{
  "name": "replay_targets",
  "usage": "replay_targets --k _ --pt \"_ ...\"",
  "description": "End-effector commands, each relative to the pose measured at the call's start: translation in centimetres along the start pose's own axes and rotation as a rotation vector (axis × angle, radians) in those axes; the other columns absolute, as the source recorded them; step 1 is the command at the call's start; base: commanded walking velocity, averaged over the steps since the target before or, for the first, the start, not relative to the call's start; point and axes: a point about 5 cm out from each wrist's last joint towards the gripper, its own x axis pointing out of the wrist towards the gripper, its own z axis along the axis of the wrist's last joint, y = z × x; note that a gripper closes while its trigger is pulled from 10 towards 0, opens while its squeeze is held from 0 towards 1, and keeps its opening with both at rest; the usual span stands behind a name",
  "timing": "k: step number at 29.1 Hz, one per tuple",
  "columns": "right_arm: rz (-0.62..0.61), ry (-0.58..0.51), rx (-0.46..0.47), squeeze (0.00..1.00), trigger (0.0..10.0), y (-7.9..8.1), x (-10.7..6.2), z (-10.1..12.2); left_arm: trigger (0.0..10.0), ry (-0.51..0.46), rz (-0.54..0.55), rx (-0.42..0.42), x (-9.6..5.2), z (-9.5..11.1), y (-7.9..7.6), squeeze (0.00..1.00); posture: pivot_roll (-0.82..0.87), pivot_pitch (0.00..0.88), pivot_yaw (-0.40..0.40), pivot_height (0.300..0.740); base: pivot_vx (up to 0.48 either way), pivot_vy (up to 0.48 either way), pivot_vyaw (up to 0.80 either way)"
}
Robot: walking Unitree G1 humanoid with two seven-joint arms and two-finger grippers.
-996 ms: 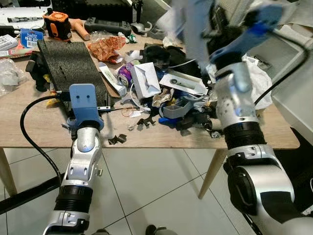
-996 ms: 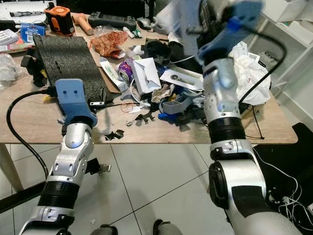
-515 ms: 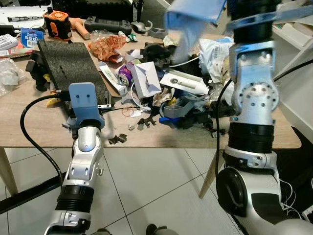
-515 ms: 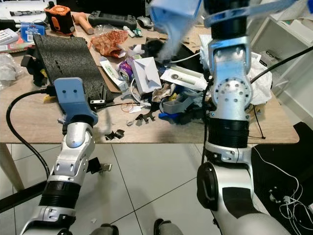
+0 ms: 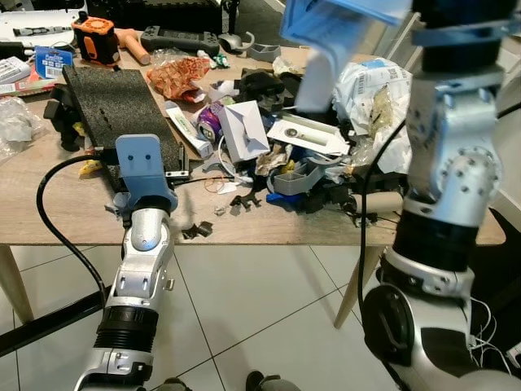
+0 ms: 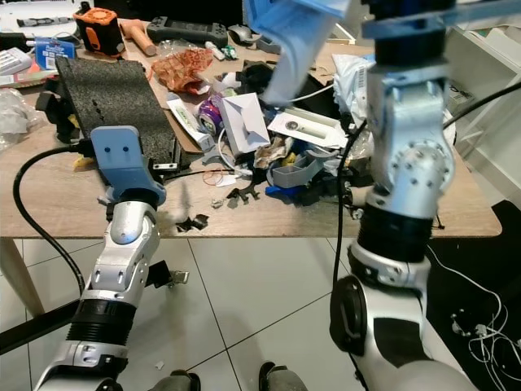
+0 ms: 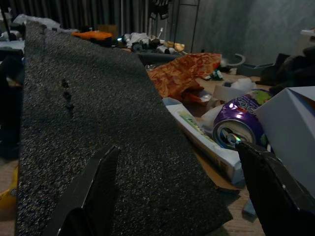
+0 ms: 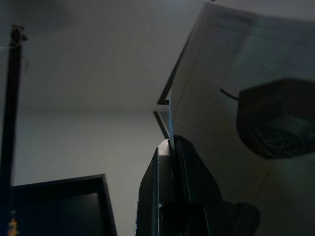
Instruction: Picking trash to rubbish bin
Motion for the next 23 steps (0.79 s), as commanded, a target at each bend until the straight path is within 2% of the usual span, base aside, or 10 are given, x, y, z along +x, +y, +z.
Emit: replay_targets --k 1,6,13,16,19,21,22,23 --pt "0.081 0.000 0.016 0.00 0.0 1.4 0.2 0.3 10.0 -0.007 -0.013 -0.009 -0.1 0.0 -0.4 0.00 0.00 0.206 -0.092 0.740 0.000 0.000 0.00" --pt "0.160 0.027 0.082 0.00 0.0 2.2 -0.4 0.0 10.0 -0.013 -0.005 -0.003 0.1 0.1 0.2 0.00 0.01 0.193 -0.088 0.740 0.000 0.000 0.00" --pt "0.106 0.041 0.070 0.00 0.0 1.8 -1.3 -0.3 10.0 -0.019 -0.003 -0.001 0.3 0.3 0.5 0.00 0.02 0.185 -0.081 0.740 0.000 0.000 0.00" --pt "0.027 0.067 0.042 0.00 0.0 0.9 -1.8 -0.4 10.0 -0.020 -0.005 0.001 0.3 0.3 0.5 0.00 0.02 0.183 -0.079 0.740 0.000 0.000 0.00" --pt "-0.168 0.265 -0.157 0.00 0.0 -1.7 -2.8 -1.8 10.0 -0.025 -0.001 0.008 0.4 0.4 0.8 0.00 0.02 0.173 -0.080 0.740 0.000 0.000 0.00" --pt "-0.168 0.265 -0.157 0.00 0.0 -1.7 -2.8 -1.8 10.0 -0.025 -0.001 0.008 0.4 0.4 0.8 0.00 0.02 0.173 -0.080 0.740 0.000 0.000 0.00" --pt "-0.440 0.627 -0.735 0.00 0.0 -6.1 -4.2 -3.8 10.0 -0.018 0.010 0.017 0.3 0.1 1.1 0.00 0.00 0.161 -0.057 0.740 0.000 0.000 0.00" --pt "-0.440 0.627 -0.735 0.00 0.0 -6.1 -4.2 -3.8 10.0 -0.018 0.010 0.017 0.3 0.1 1.1 0.00 0.00 0.161 -0.057 0.740 0.000 0.000 0.00"
